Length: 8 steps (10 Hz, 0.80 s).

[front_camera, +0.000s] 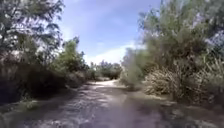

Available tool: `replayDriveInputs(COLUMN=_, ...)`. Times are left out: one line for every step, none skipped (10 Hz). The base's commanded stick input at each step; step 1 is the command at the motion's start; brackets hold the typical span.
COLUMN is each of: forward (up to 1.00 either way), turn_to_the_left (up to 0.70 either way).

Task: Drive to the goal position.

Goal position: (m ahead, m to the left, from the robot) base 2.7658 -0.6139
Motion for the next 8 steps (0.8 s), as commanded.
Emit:
replayDriveInputs(forward=0.50, turn_to_the_left=0.00)
replayDriveInputs(forward=0.50, turn_to_the_left=0.00)
replayDriveInputs(forward=0.50, turn_to_the_left=0.00)
replayDriveInputs(forward=0.50, turn_to_the_left=0.00)
replayDriveInputs(forward=0.50, turn_to_the_left=0.00)
replayDriveInputs(forward=0.50, turn_to_the_left=0.00)
replayDriveInputs(forward=0.50, turn_to_the_left=0.00)
replayDriveInputs(forward=0.50, turn_to_the_left=0.00)
